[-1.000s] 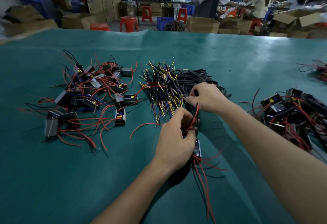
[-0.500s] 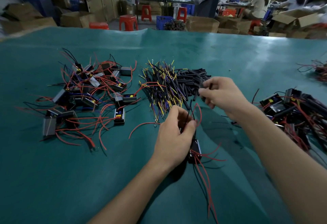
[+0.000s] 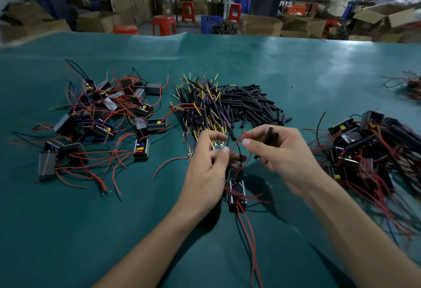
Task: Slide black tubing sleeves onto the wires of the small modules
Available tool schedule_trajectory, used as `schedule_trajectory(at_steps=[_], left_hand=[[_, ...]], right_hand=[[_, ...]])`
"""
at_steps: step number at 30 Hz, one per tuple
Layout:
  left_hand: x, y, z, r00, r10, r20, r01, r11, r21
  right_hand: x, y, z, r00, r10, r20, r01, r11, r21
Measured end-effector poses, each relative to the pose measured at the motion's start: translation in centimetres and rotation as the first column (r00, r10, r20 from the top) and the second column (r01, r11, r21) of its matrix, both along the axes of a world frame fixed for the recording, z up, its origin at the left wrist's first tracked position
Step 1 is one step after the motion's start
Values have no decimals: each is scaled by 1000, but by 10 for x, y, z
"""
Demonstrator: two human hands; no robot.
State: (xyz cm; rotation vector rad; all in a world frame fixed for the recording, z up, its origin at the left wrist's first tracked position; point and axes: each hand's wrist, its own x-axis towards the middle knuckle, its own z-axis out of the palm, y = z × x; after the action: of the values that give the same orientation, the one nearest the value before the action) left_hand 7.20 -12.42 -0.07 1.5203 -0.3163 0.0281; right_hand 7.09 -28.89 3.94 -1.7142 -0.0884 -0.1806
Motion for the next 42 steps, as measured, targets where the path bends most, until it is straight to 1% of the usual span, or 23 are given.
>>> schedule_trajectory(at_steps=[4, 6, 8, 10, 12, 13, 15, 17, 19, 22, 24, 28, 30, 32, 35, 40, 42], left_hand=[[1, -1, 2, 999, 52, 7, -52, 998, -29], [0, -1, 5, 998, 53, 24, -52, 998, -40], [-3, -2, 7, 997, 46, 61, -45, 999, -14], [-6, -3, 8, 992, 20, 125, -32, 995, 94], [-9, -5, 8, 975, -18, 222, -41, 965, 259], [-9, -6, 8, 963, -25, 269, -61, 949, 310], [-10, -7, 10, 941, -21, 339, -107, 929, 354], [-9, -6, 8, 927, -18, 374, -137, 912, 385], [-8, -6, 6, 927, -24, 375, -137, 908, 396], [-6, -6, 5, 935, -8, 355, -148, 900, 410], [-6, -6, 5, 935, -14, 355, -147, 895, 422], [-7, -6, 3, 906, -90, 414, -133, 867, 480], [-9, -8, 3, 894, -126, 431, -129, 847, 516], [-9, -11, 4, 878, -142, 457, -146, 830, 538], [-8, -11, 3, 870, -148, 471, -155, 824, 545], [-7, -10, 1, 874, -152, 462, -140, 832, 538], [-6, -10, 1, 878, -150, 454, -131, 838, 529]], right_hand=[[-4, -2, 0, 996, 93, 6, -93, 990, 109], [-4, -3, 0, 995, 103, 10, -103, 986, 130], [-3, -1, 1, 995, 102, 19, -104, 985, 137], [-4, 3, 0, 996, 79, 32, -83, 986, 146], [-5, 5, -2, 998, 51, 25, -55, 979, 195], [-6, 7, -2, 999, 42, 18, -45, 974, 223], [-6, 7, -3, 999, 40, 19, -43, 969, 243], [-5, 4, -2, 998, 63, 21, -66, 974, 216], [-5, -1, 0, 992, 124, -3, -120, 972, 203], [-6, -9, 4, 975, 215, -56, -192, 941, 279], [-6, -13, 9, 984, 171, -44, -149, 940, 307], [-7, -12, 20, 999, -7, 52, -12, 937, 349], [-9, -10, 23, 996, -48, 79, 18, 938, 346], [-11, -9, 24, 994, -56, 94, 24, 951, 309], [-12, -10, 25, 995, -22, 99, -3, 969, 246], [-12, -12, 24, 996, 33, 83, -49, 978, 201], [-12, -11, 23, 996, 43, 79, -59, 977, 205]])
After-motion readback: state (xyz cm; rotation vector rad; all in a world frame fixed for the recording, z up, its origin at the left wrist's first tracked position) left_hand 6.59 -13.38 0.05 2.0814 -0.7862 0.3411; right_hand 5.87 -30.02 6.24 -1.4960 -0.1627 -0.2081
